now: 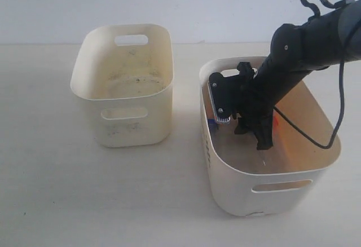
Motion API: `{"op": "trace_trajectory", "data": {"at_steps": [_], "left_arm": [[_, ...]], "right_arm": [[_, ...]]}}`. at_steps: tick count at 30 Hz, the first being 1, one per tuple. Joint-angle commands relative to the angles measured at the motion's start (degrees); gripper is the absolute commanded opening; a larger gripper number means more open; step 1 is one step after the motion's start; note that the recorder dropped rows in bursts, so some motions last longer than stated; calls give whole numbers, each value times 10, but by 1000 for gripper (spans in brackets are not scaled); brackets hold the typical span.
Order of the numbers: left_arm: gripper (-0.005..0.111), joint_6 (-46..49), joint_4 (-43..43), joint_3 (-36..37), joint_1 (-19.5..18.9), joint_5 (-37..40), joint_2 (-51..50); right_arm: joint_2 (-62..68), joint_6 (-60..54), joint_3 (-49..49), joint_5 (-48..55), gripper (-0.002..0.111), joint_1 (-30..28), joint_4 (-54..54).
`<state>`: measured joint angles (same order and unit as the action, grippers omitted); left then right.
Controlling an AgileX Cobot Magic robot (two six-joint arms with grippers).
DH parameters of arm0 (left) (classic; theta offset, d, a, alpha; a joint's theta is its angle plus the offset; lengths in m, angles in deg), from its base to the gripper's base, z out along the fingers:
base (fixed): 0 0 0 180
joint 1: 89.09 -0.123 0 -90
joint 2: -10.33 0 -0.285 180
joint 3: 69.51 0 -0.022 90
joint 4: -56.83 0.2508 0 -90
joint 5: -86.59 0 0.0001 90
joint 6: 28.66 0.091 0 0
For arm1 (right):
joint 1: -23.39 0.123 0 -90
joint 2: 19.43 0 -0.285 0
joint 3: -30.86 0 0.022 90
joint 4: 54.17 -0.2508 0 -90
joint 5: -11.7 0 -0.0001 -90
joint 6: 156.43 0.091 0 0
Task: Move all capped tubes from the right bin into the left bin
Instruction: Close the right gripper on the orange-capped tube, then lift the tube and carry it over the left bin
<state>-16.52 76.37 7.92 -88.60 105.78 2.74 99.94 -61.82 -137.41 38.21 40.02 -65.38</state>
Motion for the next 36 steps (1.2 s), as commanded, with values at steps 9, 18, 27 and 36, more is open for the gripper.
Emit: {"op": "trace_trajectory", "data": {"at_steps": [9, 18, 27, 36], "left_arm": [[4, -1, -2, -2, 1, -3, -2], [4, -1, -2, -2, 1, -3, -2], [4, -1, -2, -2, 1, -3, -2], [4, -1, -2, -2, 1, -3, -2]], "right_arm": [[33, 26, -3, -74, 48, -1, -5], [39, 26, -3, -70, 28, -1, -7], [35, 24, -3, -41, 0, -1, -5], [-57, 40, -3, -16, 0, -1, -5]]}}
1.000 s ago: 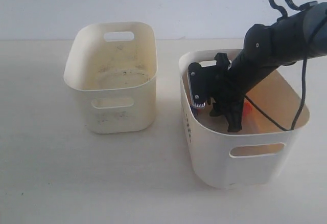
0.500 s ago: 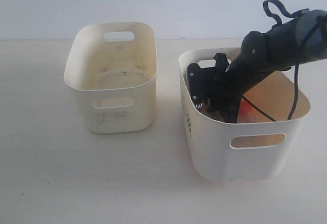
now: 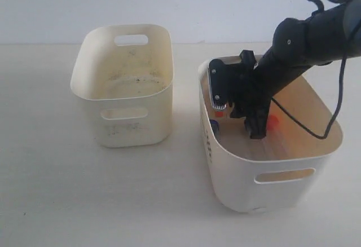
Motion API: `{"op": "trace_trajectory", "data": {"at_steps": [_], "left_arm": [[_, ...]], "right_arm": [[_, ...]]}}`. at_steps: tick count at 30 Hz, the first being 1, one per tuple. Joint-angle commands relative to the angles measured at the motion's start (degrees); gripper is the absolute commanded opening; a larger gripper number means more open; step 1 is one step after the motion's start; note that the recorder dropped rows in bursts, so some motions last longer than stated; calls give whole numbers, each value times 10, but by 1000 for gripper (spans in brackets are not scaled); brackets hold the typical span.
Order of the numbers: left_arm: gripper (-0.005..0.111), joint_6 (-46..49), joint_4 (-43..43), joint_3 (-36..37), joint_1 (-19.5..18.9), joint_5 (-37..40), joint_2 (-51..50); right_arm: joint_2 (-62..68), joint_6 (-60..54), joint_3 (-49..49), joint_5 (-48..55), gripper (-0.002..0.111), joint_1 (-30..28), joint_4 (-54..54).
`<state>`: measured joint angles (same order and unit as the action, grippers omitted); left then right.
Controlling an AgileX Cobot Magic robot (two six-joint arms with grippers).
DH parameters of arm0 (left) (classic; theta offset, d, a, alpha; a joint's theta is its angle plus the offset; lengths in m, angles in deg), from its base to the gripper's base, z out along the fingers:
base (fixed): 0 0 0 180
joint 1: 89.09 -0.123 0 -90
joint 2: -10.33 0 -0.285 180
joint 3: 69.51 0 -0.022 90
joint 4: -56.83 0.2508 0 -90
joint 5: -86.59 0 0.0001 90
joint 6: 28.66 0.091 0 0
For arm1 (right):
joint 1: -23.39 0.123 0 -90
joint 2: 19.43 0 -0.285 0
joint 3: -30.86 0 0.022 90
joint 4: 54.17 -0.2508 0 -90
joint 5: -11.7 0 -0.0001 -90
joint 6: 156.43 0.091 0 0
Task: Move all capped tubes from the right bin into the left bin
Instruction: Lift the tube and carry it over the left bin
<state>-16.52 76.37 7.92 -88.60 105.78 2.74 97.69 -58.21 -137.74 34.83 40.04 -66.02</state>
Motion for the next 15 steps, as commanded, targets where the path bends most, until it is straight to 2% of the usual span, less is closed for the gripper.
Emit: {"op": "trace_trajectory", "data": {"at_steps": [1, 8, 15], "left_arm": [[4, -1, -2, -2, 1, -3, -2], [4, -1, -2, -2, 1, -3, -2], [4, -1, -2, -2, 1, -3, -2]], "right_arm": [[-48, 4, 0, 27, 0, -1, 1], [-144, 46, 0, 100, 0, -1, 5], [-246, 151, -10, 87, 0, -1, -27]]}}
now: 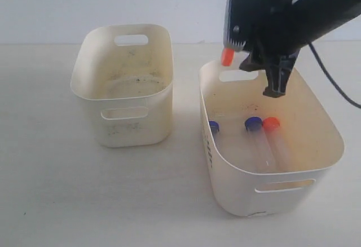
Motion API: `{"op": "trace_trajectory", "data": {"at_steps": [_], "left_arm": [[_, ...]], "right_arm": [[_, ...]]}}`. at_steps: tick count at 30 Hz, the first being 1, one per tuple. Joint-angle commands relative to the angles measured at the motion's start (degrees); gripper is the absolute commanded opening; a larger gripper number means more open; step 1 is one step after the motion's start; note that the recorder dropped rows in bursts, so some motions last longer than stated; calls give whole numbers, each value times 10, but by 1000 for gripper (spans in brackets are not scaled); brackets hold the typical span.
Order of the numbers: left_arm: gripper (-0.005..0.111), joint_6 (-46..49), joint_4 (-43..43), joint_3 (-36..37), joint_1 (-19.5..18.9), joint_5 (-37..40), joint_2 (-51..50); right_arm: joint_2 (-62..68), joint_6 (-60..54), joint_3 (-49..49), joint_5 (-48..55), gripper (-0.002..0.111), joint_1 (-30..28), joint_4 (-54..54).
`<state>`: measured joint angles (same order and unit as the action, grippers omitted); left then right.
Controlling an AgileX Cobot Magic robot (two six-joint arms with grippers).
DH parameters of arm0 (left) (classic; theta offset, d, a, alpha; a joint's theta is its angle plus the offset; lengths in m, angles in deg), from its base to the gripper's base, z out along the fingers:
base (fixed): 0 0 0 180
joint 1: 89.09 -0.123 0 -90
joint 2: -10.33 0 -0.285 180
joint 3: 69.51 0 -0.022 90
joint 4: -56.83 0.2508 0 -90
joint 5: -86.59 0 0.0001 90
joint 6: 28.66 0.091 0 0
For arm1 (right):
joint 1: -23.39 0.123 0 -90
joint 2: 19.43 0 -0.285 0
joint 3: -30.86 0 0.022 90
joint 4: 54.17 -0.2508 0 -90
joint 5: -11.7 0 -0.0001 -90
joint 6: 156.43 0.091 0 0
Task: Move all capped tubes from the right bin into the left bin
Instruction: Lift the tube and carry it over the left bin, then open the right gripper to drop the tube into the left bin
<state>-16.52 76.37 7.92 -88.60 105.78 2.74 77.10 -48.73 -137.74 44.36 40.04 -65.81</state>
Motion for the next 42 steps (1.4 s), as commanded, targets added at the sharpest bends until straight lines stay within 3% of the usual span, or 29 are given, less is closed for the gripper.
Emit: {"op": "trace_trajectory", "data": {"at_steps": [1, 8, 14, 20, 27, 36, 42], "left_arm": [[4, -1, -2, -2, 1, -3, -2], [4, -1, -2, -2, 1, -3, -2], [4, -1, -2, -2, 1, -3, -2], [4, -1, -2, -2, 1, -3, -2], [4, -1, -2, -2, 1, -3, -2], [4, -1, -2, -2, 1, -3, -2], [4, -1, -2, -2, 1, -3, -2]], "right_arm": [[-49, 73, -16, -11, 0, -1, -50], [-47, 103, -61, -18, 0, 28, -290], [25, 103, -78, -131, 0, 107, -458], [110, 123, -111, -199, 2, 160, -480], [181, 181, -146, -232, 42, 177, -483], [203, 184, -148, -243, 40, 177, -483], [143, 234, -148, -183, 39, 159, -480]]}}
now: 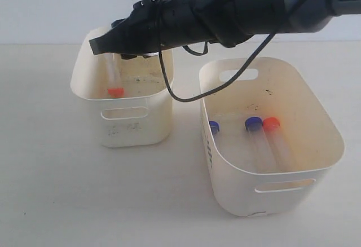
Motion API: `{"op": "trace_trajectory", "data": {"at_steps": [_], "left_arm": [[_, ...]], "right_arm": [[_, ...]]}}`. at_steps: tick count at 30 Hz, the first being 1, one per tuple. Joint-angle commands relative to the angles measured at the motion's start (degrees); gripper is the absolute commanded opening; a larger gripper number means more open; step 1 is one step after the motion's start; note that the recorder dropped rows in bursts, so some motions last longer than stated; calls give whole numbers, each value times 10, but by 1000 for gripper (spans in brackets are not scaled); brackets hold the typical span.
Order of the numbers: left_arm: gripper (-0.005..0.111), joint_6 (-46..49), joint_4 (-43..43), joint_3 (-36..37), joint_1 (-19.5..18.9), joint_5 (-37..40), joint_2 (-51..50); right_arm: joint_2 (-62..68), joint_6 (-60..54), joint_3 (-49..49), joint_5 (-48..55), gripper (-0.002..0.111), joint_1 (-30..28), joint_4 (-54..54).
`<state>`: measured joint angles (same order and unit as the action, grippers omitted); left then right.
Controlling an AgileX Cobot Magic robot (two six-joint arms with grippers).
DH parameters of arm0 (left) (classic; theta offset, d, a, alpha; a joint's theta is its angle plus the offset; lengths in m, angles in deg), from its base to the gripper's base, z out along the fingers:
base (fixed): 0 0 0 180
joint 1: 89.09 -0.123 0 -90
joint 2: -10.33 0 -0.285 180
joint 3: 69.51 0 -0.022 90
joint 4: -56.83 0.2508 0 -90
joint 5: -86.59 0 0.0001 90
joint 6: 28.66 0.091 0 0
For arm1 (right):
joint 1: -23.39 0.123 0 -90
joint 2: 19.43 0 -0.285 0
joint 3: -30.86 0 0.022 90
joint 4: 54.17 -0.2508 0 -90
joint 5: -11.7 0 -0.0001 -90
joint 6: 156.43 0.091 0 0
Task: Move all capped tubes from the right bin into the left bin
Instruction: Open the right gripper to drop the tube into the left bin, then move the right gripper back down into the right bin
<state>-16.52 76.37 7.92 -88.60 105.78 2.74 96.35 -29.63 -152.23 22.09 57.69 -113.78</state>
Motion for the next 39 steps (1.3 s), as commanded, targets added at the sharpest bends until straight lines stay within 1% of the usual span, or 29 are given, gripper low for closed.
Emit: {"op": "trace_trajectory", "data": {"at_steps": [1, 4, 6, 7, 8, 9, 11, 12, 14, 16, 18, 22, 25, 29, 39], "left_arm": [[4, -1, -2, -2, 1, -3, -2], [4, -1, -2, -2, 1, -3, -2], [4, -1, -2, -2, 1, -3, -2], [4, -1, -2, -2, 1, -3, -2], [4, -1, -2, -2, 1, -3, -2], [4, -1, -2, -2, 1, -3, -2], [4, -1, -2, -2, 1, -3, -2], [4, -1, -2, -2, 1, -3, -2], [4, -1, -2, -2, 1, -3, -2], [4, -1, -2, -2, 1, -3, -2], [4, -1, -2, -2, 1, -3, -2], [4, -1, -2, -2, 1, -3, -2], [4, -1, -2, -2, 1, -3, -2], [4, -1, -2, -2, 1, -3, -2], [4, -1, -2, -2, 1, -3, -2]], "right_arm": [[-64, 60, -4, 55, 37, -28, 1], [-105, 77, -4, 101, 27, -65, 19], [-127, 108, -4, 141, 21, -89, 66], [-137, 149, -4, 160, 21, -100, 108], [-145, 189, -4, 174, 22, -110, 156], [-153, 243, -4, 190, 22, -115, 231], [-163, 361, -4, 229, 22, -116, 396], [-166, 446, -4, 267, 22, -116, 501], [-169, 542, -4, 338, 22, -116, 609], [-169, 587, -9, 421, 22, -116, 670], [-169, 592, -18, 489, 22, -116, 680], [-169, 638, -41, 551, 22, -116, 657], [-169, 646, -51, 557, 22, -116, 626], [-152, 704, -50, 554, 22, -116, 600], [-89, 752, -33, 554, 22, -113, 584]]}}
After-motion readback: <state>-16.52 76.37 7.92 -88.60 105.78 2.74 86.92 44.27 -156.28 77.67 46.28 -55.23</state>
